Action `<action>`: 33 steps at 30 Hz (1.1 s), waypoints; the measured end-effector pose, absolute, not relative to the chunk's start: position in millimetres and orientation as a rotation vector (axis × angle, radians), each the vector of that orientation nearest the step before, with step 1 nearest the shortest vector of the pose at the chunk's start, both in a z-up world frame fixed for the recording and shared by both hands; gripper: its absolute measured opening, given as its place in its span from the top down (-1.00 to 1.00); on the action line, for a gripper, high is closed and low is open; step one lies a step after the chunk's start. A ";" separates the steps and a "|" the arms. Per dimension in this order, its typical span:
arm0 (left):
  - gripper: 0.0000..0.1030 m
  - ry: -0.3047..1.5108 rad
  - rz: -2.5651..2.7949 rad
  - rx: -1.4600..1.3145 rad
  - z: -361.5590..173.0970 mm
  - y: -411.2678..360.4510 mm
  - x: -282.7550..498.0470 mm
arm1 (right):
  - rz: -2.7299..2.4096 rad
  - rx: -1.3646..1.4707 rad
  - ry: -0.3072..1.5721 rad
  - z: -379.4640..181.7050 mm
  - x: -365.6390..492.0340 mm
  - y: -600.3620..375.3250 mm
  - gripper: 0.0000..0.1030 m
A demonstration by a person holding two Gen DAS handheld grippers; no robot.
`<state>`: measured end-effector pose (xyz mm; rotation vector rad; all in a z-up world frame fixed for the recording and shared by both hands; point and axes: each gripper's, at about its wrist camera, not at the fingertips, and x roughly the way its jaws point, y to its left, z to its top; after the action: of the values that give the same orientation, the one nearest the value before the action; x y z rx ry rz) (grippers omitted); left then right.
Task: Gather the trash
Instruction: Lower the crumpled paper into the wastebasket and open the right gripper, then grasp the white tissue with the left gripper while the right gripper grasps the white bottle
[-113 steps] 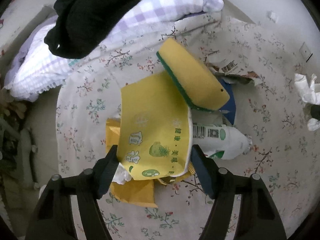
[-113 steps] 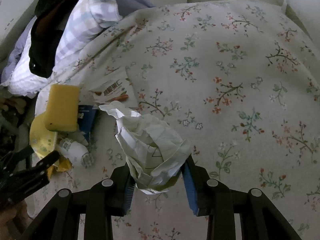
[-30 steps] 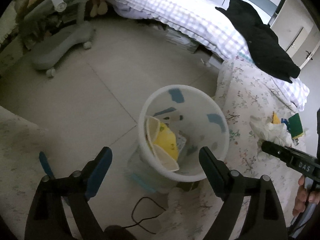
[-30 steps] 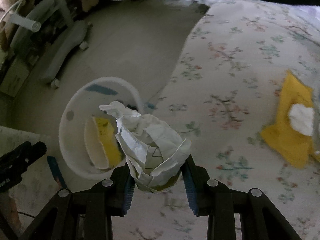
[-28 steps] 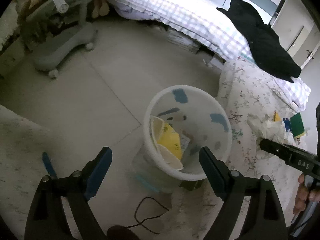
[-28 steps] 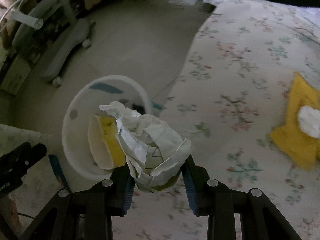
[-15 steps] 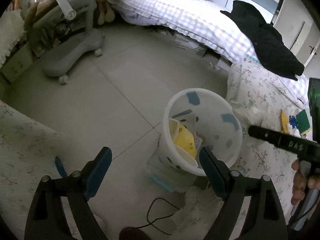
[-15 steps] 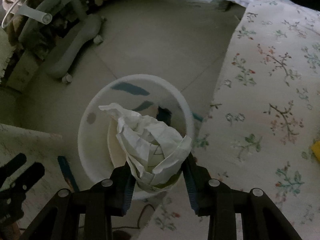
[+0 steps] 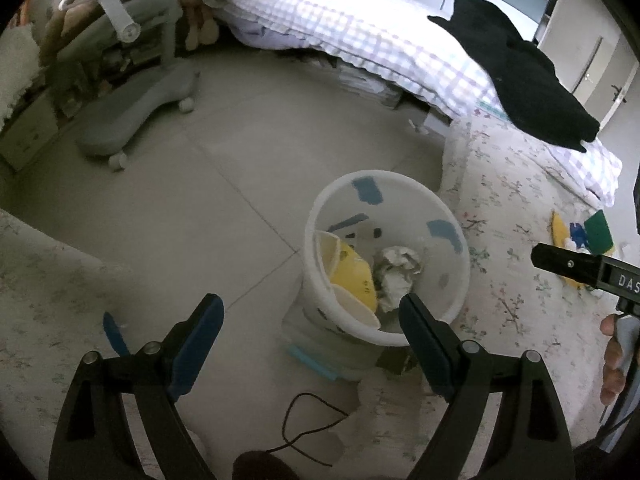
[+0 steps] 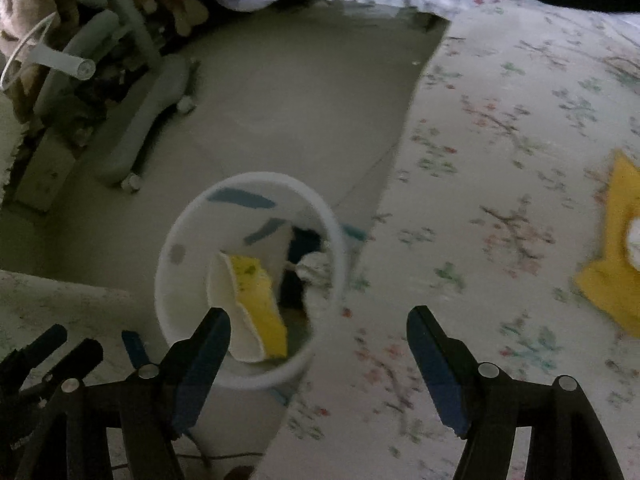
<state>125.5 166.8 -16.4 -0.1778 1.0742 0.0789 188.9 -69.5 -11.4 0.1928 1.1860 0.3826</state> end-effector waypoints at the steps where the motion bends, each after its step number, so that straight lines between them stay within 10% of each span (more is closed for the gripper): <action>1: -0.77 1.075 0.072 -0.179 -16.4 164.0 125.7 | 0.376 0.191 1.184 -9.9 186.6 -74.9 -0.50; 33: -0.77 1.080 -0.190 -0.004 -18.1 -32.9 179.4 | -0.038 0.231 1.145 -24.5 190.3 -329.0 -0.56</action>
<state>179.4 -32.9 -18.1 -0.0042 1.0802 -0.1904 190.3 -329.0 -24.5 0.2308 1.1446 -0.0380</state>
